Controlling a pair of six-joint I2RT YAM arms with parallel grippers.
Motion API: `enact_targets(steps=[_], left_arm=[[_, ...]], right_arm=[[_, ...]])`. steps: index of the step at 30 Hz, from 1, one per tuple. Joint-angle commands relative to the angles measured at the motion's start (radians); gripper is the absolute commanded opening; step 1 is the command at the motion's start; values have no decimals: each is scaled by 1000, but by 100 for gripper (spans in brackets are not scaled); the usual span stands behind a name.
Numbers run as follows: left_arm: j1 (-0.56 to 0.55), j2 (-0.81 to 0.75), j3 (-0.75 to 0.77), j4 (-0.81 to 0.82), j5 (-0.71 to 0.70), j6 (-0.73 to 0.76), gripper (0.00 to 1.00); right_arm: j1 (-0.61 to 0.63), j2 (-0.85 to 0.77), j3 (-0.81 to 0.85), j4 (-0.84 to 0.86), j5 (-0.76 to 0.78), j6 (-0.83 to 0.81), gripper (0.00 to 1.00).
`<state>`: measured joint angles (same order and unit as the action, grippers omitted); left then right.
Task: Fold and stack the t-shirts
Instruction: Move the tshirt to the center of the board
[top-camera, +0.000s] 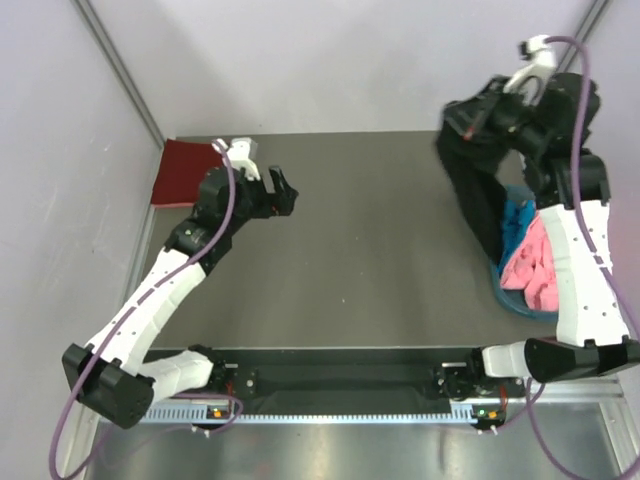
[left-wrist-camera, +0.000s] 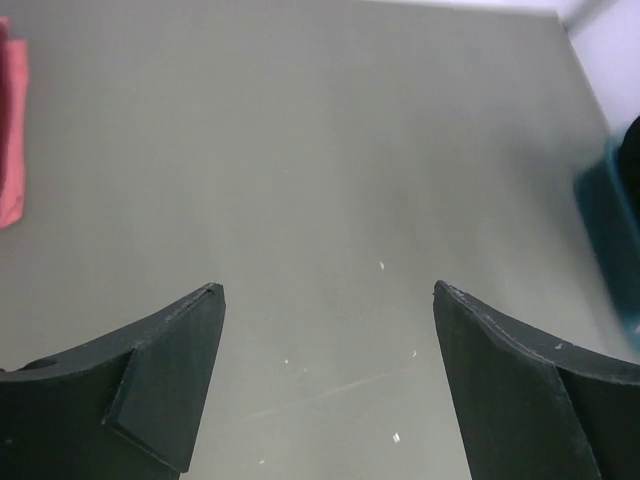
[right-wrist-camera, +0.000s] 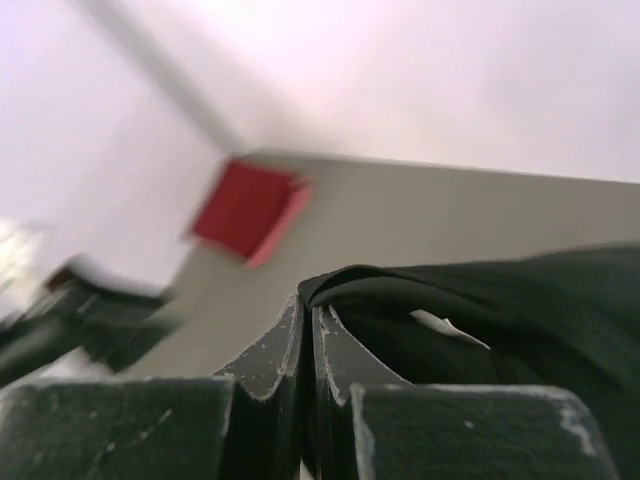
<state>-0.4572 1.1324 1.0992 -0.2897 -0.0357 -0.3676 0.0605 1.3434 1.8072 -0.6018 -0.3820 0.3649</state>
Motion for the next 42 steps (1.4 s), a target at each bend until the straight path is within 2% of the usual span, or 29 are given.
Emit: enact_targets(steps=[1,4,9,10,14,21,24,26,28,31,32,33,35,36,38,40,42], left_arm=[[89,-2,83,-81,37,-114,89],[175,-17,70,-97,121,-172,89],[247,-33,30,-120,163,-212,89],[261,-37,10,-117,177,-232,88],[325,-37,-25,-126,209,-261,87],[354,-28,-7,-121,188,-261,87],[353,-26,-4,-105,194,-266,87],[354,-26,-12,-94,204,-264,87],[354,-22,-25,-85,215,-257,87],[354,-16,-32,-104,224,-225,87],[354,-16,-36,-103,224,-220,87],[354,-16,-56,-98,229,-218,87],[353,-11,-81,-68,250,-226,87],[353,-7,-102,-62,279,-229,87],[351,16,-120,-45,298,-238,87],[351,47,-145,-36,318,-243,87],[350,72,-157,-29,330,-248,86]], right_arm=[[134,-6,-35,86,-210,144,0],[258,-23,-175,276,-267,233,0],[396,80,-111,263,-287,224,0],[407,86,-109,279,-307,247,0],[441,112,-134,558,-428,399,0],[458,276,148,582,-483,500,0],[458,309,190,588,-488,539,0],[457,297,147,583,-492,523,1],[447,237,0,477,-442,421,5],[415,146,-224,323,-261,209,26],[403,128,-271,195,-189,163,39],[363,97,-351,138,-19,129,45],[310,60,-426,26,142,74,57],[238,15,-506,14,237,60,59],[165,-24,-564,-10,360,40,61],[84,-44,-605,-12,415,22,60],[26,-8,-605,-32,442,5,54]])
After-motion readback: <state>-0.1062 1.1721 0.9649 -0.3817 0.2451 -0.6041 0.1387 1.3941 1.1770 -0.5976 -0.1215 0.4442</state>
